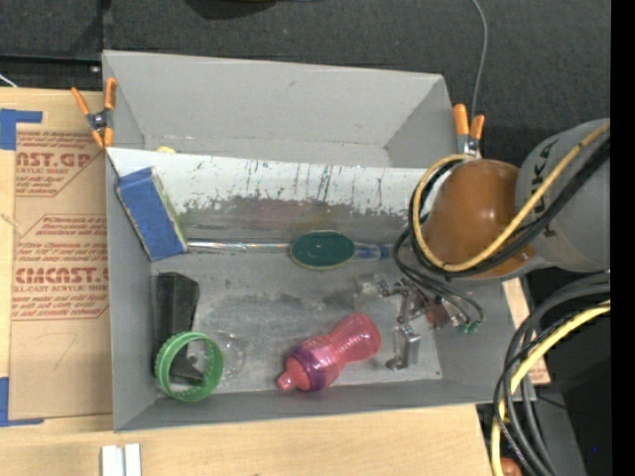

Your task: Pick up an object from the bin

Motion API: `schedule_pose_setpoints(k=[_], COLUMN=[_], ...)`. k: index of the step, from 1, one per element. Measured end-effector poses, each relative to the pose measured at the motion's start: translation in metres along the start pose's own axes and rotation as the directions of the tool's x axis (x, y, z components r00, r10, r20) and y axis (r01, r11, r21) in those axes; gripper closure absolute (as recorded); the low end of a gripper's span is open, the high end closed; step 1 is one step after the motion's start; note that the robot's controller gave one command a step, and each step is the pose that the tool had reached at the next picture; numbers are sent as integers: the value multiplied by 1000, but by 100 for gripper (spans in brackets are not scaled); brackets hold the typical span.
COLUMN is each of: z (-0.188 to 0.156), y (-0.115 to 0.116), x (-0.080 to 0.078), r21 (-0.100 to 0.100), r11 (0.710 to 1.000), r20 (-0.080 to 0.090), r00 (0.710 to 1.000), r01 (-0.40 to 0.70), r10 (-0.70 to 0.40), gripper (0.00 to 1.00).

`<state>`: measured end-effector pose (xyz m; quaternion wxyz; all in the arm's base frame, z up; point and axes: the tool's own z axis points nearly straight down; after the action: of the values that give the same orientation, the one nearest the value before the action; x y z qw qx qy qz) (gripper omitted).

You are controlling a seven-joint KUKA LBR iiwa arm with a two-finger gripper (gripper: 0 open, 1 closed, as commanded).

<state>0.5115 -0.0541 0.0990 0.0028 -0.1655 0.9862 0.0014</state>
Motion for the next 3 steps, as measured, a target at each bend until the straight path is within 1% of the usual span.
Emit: schedule_pose_setpoints(k=[1, 2, 3], z=[21, 30, 30], y=[30, 88, 88], x=[8, -39, -39], r21=[1, 2, 2], r11=[957, 976, 976], r20=[0, 1, 1], r00=[957, 976, 976], r01=[289, -216, -216], r10=[-289, 216, 216], gripper=[0, 100, 100])
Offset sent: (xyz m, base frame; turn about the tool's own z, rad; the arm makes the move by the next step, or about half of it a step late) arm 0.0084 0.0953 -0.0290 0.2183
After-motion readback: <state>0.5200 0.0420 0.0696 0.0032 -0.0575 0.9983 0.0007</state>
